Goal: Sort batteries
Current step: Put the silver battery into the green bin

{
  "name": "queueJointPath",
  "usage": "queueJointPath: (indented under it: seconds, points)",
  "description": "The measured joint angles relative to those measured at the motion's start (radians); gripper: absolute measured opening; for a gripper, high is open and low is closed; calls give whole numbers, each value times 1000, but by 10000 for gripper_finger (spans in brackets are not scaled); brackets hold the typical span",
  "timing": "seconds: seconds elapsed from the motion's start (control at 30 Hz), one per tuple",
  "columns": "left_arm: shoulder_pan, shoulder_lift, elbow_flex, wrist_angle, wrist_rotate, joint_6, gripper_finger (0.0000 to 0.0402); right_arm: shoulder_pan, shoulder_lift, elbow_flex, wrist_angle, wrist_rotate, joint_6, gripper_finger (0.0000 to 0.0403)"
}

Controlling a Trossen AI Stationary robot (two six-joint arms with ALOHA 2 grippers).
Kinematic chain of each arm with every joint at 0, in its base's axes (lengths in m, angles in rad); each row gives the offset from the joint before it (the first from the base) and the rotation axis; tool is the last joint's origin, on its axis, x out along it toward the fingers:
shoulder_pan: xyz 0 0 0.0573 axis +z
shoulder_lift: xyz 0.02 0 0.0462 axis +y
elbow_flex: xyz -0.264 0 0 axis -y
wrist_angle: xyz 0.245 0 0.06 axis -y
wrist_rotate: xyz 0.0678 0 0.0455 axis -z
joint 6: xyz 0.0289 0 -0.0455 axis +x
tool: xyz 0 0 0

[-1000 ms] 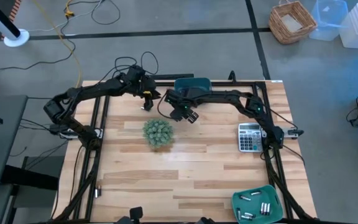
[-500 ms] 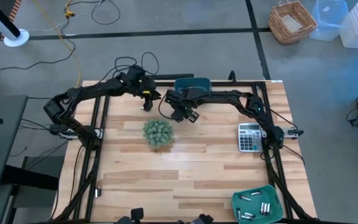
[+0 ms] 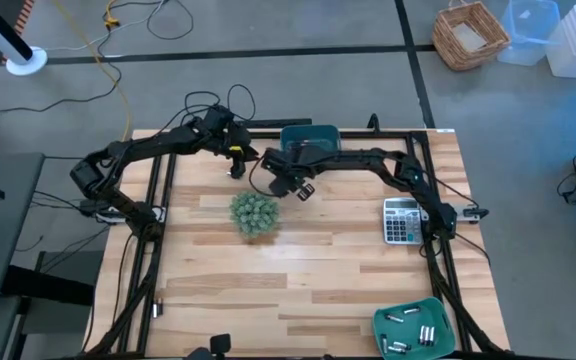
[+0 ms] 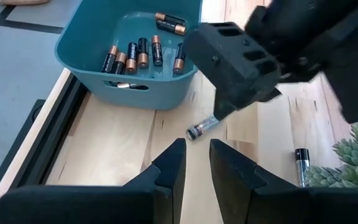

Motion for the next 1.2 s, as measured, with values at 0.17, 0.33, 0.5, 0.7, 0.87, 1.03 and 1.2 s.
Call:
queueJointPath:
  seconds: [0.17,0.33,0.5,0.7,0.87,1.03,1.2]
  points:
    - [0,0,0,6,0,3,67,17,-14,54,-3,9,82,174]
    - [0,0,0,5,-1,1,67,24,-14,84,-19,27,104,178]
    - [0,0,0,0,-1,1,67,18,-13,86,-117,29,119,177]
    - [0,0,0,-3,-2,-3,67,12,-3,72,-170,26,163,190]
    - [0,1,0,-54,-26,40,67,15,-9,73,-180,18,275,201]
    - [2,3,0,-68,-88,25,67,-10,-36,73,-201,-151,382,207]
    - [17,3,0,-117,-109,36,67,-27,-78,73,-204,-180,409,205]
